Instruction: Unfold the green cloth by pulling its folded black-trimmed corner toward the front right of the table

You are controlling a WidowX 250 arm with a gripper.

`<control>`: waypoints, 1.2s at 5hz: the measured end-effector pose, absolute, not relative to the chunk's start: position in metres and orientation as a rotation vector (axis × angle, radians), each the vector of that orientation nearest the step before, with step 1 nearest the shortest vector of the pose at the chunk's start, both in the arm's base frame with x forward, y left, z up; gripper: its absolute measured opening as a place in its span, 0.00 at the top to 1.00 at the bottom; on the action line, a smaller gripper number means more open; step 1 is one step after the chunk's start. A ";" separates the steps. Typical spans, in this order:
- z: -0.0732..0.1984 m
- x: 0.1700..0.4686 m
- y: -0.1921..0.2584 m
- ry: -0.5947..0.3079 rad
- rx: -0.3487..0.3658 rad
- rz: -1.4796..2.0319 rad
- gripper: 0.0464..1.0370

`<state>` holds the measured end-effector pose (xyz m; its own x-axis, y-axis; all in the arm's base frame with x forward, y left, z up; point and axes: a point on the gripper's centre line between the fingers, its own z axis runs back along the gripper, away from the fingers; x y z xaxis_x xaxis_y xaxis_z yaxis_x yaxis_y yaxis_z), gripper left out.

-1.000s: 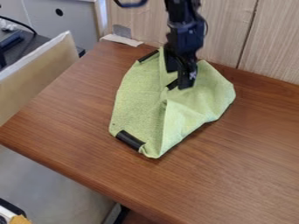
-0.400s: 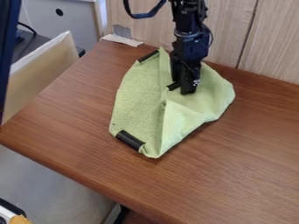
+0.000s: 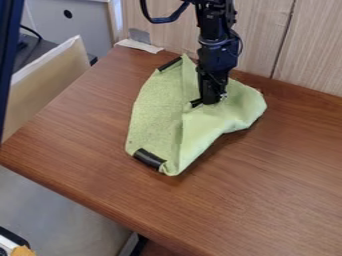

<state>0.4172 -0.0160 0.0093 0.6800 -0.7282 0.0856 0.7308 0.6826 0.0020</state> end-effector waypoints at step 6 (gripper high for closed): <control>0.067 0.395 -0.049 -0.156 0.018 -0.971 0.99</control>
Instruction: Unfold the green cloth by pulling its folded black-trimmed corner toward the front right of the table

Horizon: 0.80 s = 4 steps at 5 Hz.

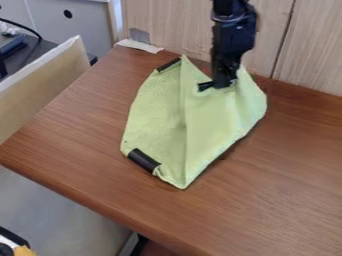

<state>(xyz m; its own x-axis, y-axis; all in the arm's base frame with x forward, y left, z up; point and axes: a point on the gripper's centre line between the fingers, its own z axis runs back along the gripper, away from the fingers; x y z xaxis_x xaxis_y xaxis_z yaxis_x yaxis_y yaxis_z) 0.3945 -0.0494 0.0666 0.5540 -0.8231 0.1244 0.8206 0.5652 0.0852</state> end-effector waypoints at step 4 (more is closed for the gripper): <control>0.052 0.304 -0.161 -0.121 0.065 -1.290 0.99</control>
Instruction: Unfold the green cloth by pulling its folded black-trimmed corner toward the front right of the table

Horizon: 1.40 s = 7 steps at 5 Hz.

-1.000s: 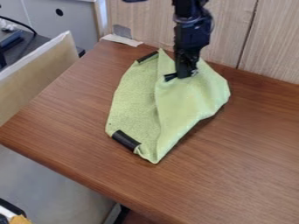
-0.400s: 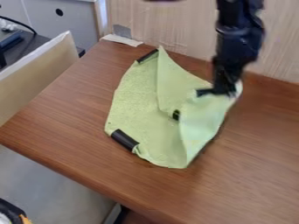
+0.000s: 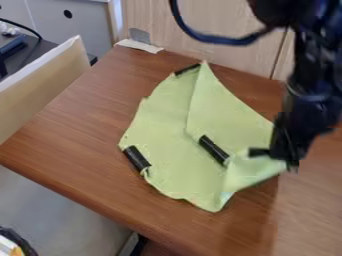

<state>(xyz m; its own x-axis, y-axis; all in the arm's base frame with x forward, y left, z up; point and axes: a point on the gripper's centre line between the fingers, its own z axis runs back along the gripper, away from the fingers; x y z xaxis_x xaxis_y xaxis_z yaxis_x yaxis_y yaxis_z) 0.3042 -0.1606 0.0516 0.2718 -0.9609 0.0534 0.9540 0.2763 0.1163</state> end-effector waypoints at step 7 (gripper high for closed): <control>0.058 0.286 -0.160 -0.137 0.123 -1.372 0.04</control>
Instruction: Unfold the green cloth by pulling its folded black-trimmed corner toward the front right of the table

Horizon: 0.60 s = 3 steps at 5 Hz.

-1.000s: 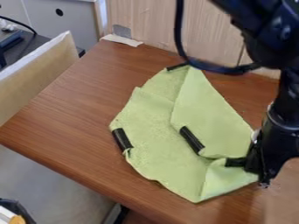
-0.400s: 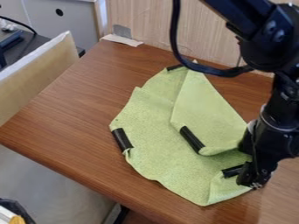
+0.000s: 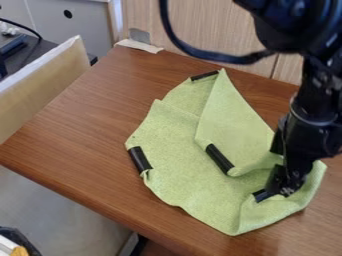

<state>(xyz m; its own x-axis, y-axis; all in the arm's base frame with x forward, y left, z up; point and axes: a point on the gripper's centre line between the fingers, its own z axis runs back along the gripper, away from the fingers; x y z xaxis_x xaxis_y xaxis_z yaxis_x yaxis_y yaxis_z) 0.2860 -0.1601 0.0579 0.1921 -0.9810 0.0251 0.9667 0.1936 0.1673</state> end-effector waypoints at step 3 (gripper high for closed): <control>0.114 0.272 -0.129 -0.338 0.137 -1.361 0.04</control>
